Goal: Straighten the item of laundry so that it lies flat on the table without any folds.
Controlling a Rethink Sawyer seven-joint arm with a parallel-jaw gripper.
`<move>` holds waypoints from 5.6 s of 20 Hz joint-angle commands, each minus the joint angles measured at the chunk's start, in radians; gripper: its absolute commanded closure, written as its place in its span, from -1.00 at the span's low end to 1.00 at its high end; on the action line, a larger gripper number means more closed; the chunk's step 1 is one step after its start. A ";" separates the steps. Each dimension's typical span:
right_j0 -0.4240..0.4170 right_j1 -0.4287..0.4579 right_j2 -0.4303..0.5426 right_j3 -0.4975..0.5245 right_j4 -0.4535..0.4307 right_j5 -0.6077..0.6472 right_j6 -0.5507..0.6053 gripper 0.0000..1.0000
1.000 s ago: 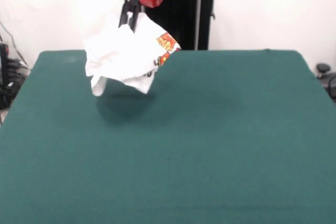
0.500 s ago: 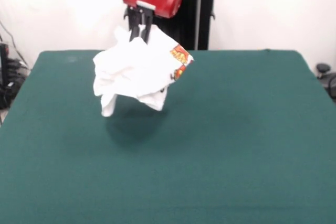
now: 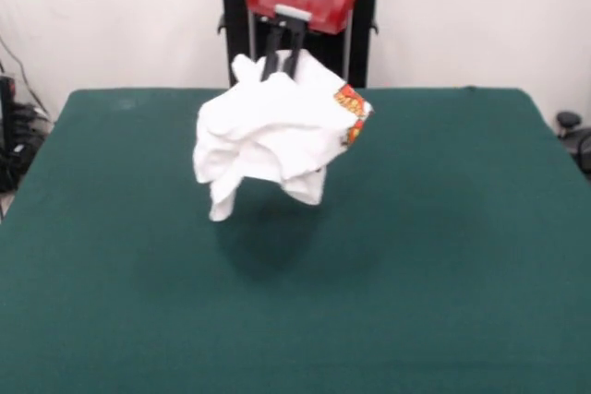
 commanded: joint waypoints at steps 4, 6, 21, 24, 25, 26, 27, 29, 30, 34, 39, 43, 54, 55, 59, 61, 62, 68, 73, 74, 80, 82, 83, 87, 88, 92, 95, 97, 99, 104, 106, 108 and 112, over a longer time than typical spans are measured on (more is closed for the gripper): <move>0.002 -0.006 0.101 0.029 -0.002 0.048 0.163 1.00; -0.020 -0.037 0.127 0.073 -0.004 0.060 0.162 1.00; 0.047 -0.007 0.089 0.080 0.044 0.030 0.237 1.00; 0.025 -0.010 0.106 0.098 0.036 0.033 0.227 1.00; 0.013 -0.012 0.119 0.110 0.036 0.037 0.226 1.00; -0.030 -0.012 0.167 0.134 0.032 0.034 0.217 1.00; -0.075 -0.007 0.213 0.156 0.020 0.004 0.209 1.00; -0.106 0.007 0.241 0.168 0.007 -0.022 0.206 1.00; -0.102 0.019 0.237 0.165 0.006 -0.035 0.212 1.00; -0.117 0.069 0.234 0.158 0.014 -0.035 0.217 1.00; -0.065 0.079 0.169 0.142 0.039 0.032 0.223 -1.00; -0.044 0.024 0.161 0.145 0.086 0.054 0.269 -1.00; 0.062 0.290 0.125 -0.025 0.213 -0.294 0.315 -1.00; 0.064 0.309 0.127 -0.022 0.217 -0.324 0.320 -1.00; 0.081 0.388 0.122 -0.023 0.239 -0.439 0.323 -1.00; 0.063 0.423 0.139 -0.024 0.228 -0.493 0.324 -1.00; 0.063 0.437 0.139 -0.026 0.231 -0.513 0.320 -1.00; 0.062 0.524 0.156 -0.053 0.240 -0.570 0.270 -1.00; 0.071 0.521 0.179 -0.044 0.267 -0.540 0.270 -1.00; 0.074 0.509 0.179 -0.042 0.277 -0.520 0.263 -1.00; 0.102 0.467 0.175 -0.036 0.338 -0.436 0.241 -1.00; 0.077 0.473 0.196 -0.037 0.312 -0.437 0.243 -1.00; 0.063 0.480 0.206 -0.041 0.294 -0.446 0.244 -1.00; -0.014 0.525 0.261 -0.049 0.203 -0.489 0.262 -1.00; -0.026 0.528 0.266 -0.045 0.194 -0.489 0.264 -1.00; -0.044 0.541 0.276 -0.049 0.190 -0.490 0.267 -1.00; -0.042 0.536 0.277 -0.046 0.197 -0.479 0.265 -1.00; -0.035 0.528 0.271 -0.039 0.215 -0.478 0.267 -1.00; -0.037 0.528 0.271 -0.043 0.228 -0.473 0.266 -1.00; -0.073 0.551 0.275 -0.055 0.239 -0.457 0.272 -1.00; -0.071 0.552 0.270 -0.052 0.260 -0.457 0.280 1.00; -0.065 0.546 0.272 -0.036 0.299 -0.450 0.309 1.00; 0.000 0.551 0.238 -0.025 0.387 -0.530 0.336 1.00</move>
